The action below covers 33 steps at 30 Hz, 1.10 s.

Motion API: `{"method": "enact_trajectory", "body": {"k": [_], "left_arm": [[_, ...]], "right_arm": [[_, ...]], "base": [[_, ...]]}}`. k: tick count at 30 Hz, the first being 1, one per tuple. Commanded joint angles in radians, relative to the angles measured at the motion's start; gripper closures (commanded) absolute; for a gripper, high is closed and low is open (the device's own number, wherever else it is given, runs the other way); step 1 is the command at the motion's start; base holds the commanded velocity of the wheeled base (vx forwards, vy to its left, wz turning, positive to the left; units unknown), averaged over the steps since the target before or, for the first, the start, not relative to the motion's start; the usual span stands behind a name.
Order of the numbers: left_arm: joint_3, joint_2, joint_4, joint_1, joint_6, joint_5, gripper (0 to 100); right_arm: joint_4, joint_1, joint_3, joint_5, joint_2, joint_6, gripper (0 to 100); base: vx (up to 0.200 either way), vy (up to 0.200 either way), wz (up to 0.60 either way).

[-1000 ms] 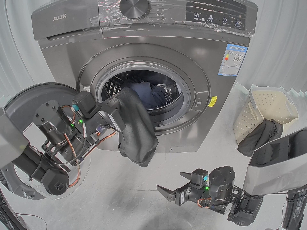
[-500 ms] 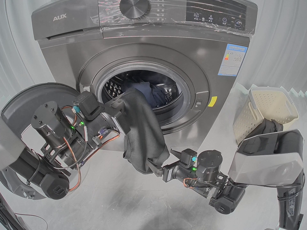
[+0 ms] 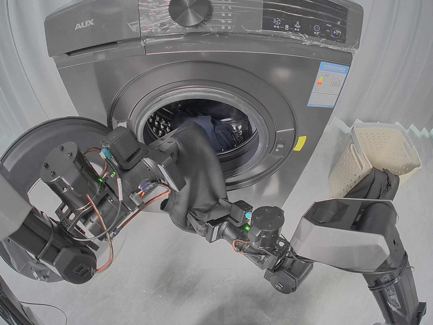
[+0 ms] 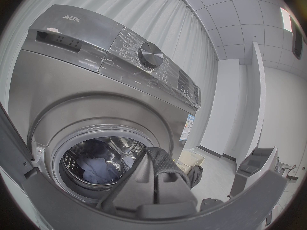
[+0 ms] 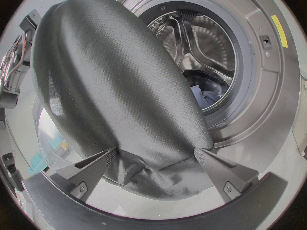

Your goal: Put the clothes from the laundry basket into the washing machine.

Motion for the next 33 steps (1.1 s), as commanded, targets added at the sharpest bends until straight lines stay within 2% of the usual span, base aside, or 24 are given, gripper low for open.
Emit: {"method": "enact_trajectory", "body": {"k": [1,8,15,16,23,27,28,33], "left_arm": [[0.0,-0.015,-0.002,-0.008,-0.006,-0.002,100],[0.0,-0.028,-0.002,-0.008,-0.007,-0.004,100],[0.0,-0.026,0.0,-0.008,-0.007,-0.004,100],[0.0,-0.025,0.0,-0.006,-0.007,-0.004,100],[-0.001,0.005,0.001,0.015,-0.012,0.004,100],[0.0,0.038,0.001,0.058,-0.006,0.004,100],[0.0,0.063,0.0,0.079,-0.007,0.001,100],[0.022,0.112,-0.002,0.128,-0.006,-0.005,100]], "right_arm": [[0.007,-0.013,-0.069,0.0,0.073,-0.001,0],[0.024,-0.053,-0.145,0.0,0.111,-0.001,0],[0.029,-0.057,-0.183,-0.003,0.131,-0.004,0],[0.025,-0.056,-0.184,-0.005,0.134,-0.002,100],[0.015,-0.062,-0.168,-0.005,0.095,-0.002,100],[0.012,-0.079,-0.083,-0.005,0.016,-0.002,100],[0.006,-0.083,-0.026,-0.007,-0.027,-0.002,100],[-0.01,-0.102,0.119,-0.007,-0.145,-0.002,100]], "base": [[0.0,0.0,0.0],[0.0,0.0,0.0],[0.0,0.0,0.0],[0.0,0.0,0.0],[0.0,0.0,0.0],[0.0,0.0,0.0],[0.0,0.0,0.0],[0.0,0.0,0.0]]}}
